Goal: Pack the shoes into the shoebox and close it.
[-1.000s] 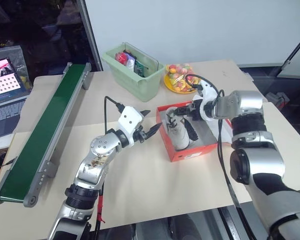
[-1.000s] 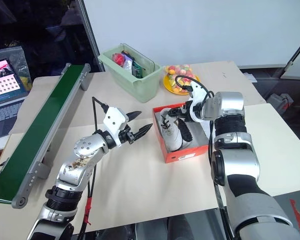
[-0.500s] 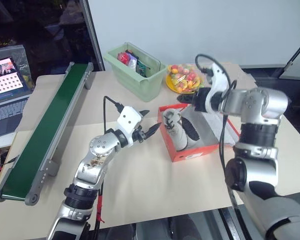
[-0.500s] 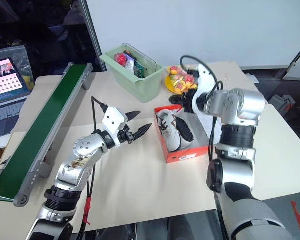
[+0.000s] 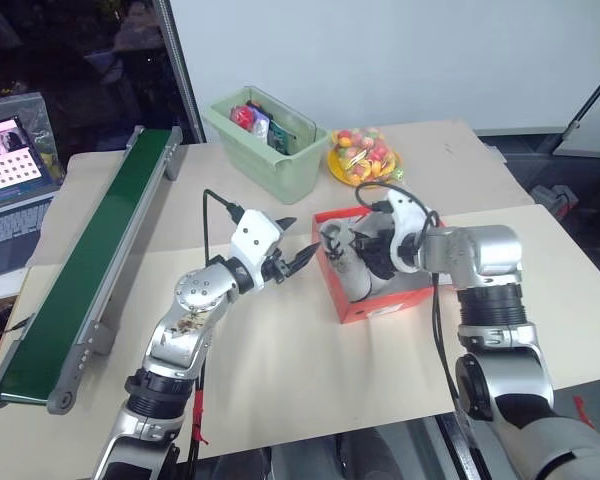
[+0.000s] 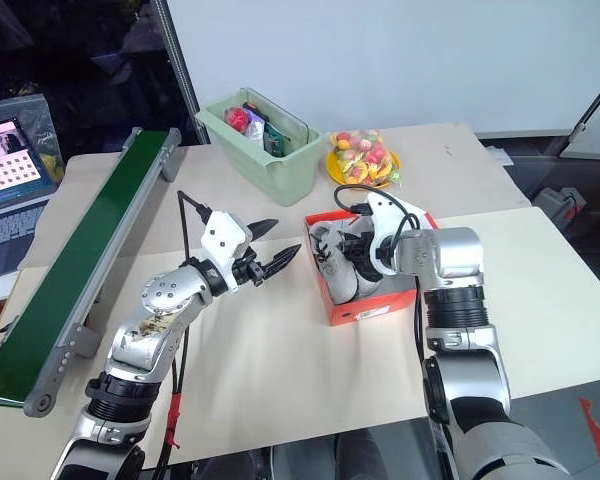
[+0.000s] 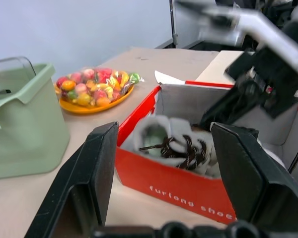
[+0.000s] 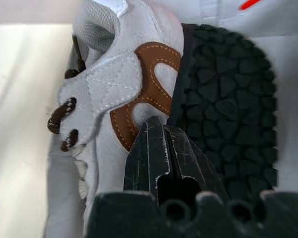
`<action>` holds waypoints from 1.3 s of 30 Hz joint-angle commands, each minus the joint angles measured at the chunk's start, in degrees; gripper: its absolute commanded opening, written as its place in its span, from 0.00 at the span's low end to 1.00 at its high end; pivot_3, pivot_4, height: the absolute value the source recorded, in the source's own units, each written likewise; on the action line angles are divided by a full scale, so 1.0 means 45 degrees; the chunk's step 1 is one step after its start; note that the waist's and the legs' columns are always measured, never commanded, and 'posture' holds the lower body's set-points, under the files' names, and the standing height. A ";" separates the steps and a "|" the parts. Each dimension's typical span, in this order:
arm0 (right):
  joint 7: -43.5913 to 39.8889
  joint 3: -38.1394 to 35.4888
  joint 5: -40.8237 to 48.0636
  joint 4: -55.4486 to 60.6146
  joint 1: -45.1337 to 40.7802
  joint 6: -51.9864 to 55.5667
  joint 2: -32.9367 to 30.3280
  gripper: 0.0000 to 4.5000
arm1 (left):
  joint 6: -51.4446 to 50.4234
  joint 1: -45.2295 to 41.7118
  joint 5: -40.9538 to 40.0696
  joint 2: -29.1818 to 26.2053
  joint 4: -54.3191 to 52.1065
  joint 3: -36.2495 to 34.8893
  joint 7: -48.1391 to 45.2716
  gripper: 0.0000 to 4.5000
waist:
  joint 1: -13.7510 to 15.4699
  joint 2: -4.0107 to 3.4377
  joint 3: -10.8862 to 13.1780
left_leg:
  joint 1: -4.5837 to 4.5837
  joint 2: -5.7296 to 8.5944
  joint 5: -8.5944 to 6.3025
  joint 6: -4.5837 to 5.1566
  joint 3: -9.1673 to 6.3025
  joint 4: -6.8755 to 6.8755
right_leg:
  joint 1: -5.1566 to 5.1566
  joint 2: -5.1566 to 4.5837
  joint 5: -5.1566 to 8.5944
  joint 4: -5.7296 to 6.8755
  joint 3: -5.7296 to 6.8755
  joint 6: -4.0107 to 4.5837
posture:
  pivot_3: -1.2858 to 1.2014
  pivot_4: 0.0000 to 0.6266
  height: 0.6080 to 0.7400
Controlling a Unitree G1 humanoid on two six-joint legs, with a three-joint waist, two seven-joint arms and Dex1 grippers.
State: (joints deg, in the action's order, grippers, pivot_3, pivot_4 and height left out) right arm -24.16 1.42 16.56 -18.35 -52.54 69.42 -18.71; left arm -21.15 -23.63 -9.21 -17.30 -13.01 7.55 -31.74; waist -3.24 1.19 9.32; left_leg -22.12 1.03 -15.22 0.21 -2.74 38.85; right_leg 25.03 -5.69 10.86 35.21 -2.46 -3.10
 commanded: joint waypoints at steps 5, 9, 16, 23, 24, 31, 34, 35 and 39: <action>-0.1941 0.2335 -0.1617 -0.4691 -0.2662 -0.3823 0.1280 0.02 | 0.0013 -0.0169 -0.0135 0.0081 -0.0460 -0.0048 0.0068 0.71 | -0.0276 0.0000 0.0000 | 0.0051 -0.0005 0.0000 -0.0001 0.0004 -0.0015 | -0.0010 0.0016 -0.0001 -0.0011 -0.0023 0.0003 | 0.52 0.24 1.00; -0.2384 0.2548 -0.2190 -0.6228 -0.3201 -0.4838 0.1479 0.02 | 0.0028 -0.0211 -0.0126 0.0099 -0.0417 -0.0083 0.0078 0.71 | -0.0247 -0.0001 0.0000 | 0.0047 -0.0011 0.0001 -0.0001 -0.0006 -0.0013 | -0.0008 0.0025 -0.0003 0.0032 -0.0022 0.0006 | 0.52 0.24 1.00; -0.2242 0.1524 -0.2229 -0.6250 -0.3406 -0.4805 0.0742 0.02 | -0.0019 -0.0063 -0.0125 0.0101 -0.0537 -0.0073 0.0126 0.71 | -0.0170 -0.0001 0.0000 | 0.0037 -0.0009 0.0003 -0.0006 -0.0011 -0.0009 | -0.0004 0.0017 -0.0003 0.0051 -0.0019 0.0006 | 0.52 0.24 1.00; -0.1745 0.0220 -0.1869 -0.5333 -0.4053 -0.4364 -0.0280 0.02 | -0.0005 -0.0109 -0.0194 -0.0008 -0.0461 -0.0131 0.0020 0.71 | -0.0066 -0.0001 0.0001 | -0.0011 0.0001 0.0005 -0.0010 -0.0014 -0.0009 | 0.0023 0.0003 -0.0003 0.0028 -0.0003 0.0005 | 0.52 0.24 1.00; -0.1671 0.0086 -0.1829 -0.5316 -0.4111 -0.4317 -0.0234 0.02 | -0.0008 -0.0121 -0.0208 -0.0022 -0.0424 -0.0176 0.0028 0.71 | -0.0132 -0.0001 0.0001 | -0.0008 -0.0001 0.0005 -0.0009 -0.0007 -0.0012 | 0.0026 0.0006 -0.0003 0.0024 -0.0010 0.0005 | 0.52 0.24 1.00; -0.1124 -0.0692 -0.1257 -0.3339 -0.3087 -0.2996 0.0142 0.02 | -0.0273 -0.0171 -0.0516 -0.0613 0.0593 -0.1426 0.0079 0.71 | -0.0113 -0.0001 0.0001 | -0.0018 -0.0005 0.0005 -0.0009 -0.0013 -0.0008 | 0.0028 0.0006 -0.0003 0.0024 -0.0008 0.0005 | 0.52 0.24 1.00; -0.0678 -0.1203 -0.0923 -0.2189 -0.2531 -0.2328 0.0183 0.02 | -0.0063 -0.0155 -0.0495 -0.1011 0.0954 -0.1648 -0.0041 0.71 | -0.0087 -0.0001 0.0001 | -0.0018 -0.0004 0.0005 -0.0009 -0.0018 -0.0009 | 0.0028 0.0006 -0.0003 0.0027 0.0001 0.0005 | 0.52 0.24 1.00; -0.0494 -0.1552 -0.0710 -0.1336 -0.2174 -0.2062 0.0151 0.02 | -0.0053 -0.0109 -0.0586 -0.1121 0.1046 -0.1800 -0.0080 0.71 | -0.0084 -0.0002 0.0001 | -0.0020 -0.0004 0.0005 -0.0009 -0.0018 -0.0007 | 0.0028 0.0006 -0.0003 0.0027 0.0002 0.0005 | 0.52 0.24 1.00; -0.0590 -0.3482 0.0557 0.4608 0.1031 0.0037 -0.1068 0.02 | -0.0135 0.0358 -0.0671 -0.1851 0.1532 -0.2272 -0.0476 0.71 | 0.0251 -0.0001 0.0000 | -0.0048 0.0000 0.0005 -0.0009 -0.0028 -0.0014 | 0.0045 -0.0001 -0.0002 0.0009 0.0016 0.0003 | 0.52 0.24 1.00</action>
State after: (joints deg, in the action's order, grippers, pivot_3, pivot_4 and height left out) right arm -26.93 -8.77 16.24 -9.38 -51.00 65.41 -20.37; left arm -22.38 -22.91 -11.61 -24.18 -6.38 -0.31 -33.17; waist -2.11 1.18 9.32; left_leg -22.40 1.02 -15.22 0.20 -2.99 38.82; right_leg 25.24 -5.70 10.86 35.24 -2.25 -3.11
